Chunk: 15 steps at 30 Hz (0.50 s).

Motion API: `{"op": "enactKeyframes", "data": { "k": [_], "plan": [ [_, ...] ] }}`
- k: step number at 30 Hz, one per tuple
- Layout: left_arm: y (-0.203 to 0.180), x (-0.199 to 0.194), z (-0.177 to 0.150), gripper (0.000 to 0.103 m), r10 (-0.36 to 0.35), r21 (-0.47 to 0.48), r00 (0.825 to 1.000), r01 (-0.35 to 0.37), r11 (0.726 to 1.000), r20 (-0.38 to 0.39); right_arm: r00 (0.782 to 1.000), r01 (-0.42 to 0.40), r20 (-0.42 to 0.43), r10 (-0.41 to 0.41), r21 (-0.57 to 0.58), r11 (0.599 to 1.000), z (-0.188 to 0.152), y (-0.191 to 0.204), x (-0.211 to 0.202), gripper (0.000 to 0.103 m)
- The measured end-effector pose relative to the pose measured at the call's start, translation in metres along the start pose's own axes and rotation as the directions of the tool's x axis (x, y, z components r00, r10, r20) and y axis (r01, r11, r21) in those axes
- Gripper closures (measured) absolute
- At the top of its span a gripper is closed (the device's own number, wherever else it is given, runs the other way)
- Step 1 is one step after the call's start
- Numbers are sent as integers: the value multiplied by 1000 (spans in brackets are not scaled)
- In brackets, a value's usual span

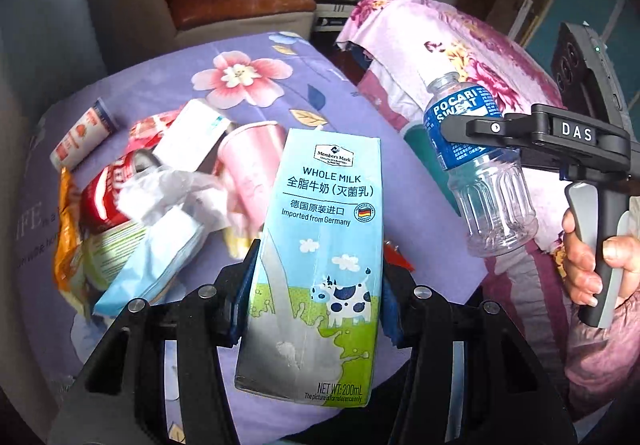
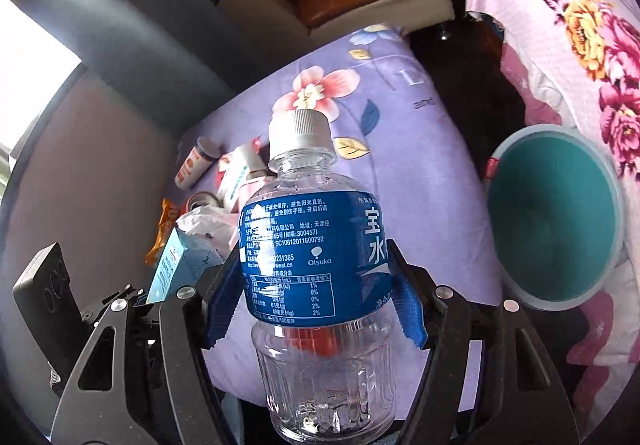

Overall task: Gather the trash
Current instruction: 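Carry carton and bottle over the teal bin and open left tool to drop carton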

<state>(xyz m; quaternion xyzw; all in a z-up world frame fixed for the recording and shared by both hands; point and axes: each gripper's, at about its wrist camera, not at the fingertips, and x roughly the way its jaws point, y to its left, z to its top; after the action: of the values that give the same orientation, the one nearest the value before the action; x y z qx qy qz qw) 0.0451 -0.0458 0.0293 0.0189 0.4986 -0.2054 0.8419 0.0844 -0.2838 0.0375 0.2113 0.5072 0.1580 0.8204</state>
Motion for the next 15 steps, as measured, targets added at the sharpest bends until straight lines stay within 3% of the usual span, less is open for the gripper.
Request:
{"op": "enactKeyframes", "data": {
  "k": [7,15],
  "plan": [
    [-94,87,55,51,-64,129,991,79,988,-119,986,128,72,-147,220,967,5,-122,-31,39],
    [-177,175,84,51,-57,253,971,117,960,-231,978,179,29,-205,376,909,-7,-213,-28,39]
  ]
}}
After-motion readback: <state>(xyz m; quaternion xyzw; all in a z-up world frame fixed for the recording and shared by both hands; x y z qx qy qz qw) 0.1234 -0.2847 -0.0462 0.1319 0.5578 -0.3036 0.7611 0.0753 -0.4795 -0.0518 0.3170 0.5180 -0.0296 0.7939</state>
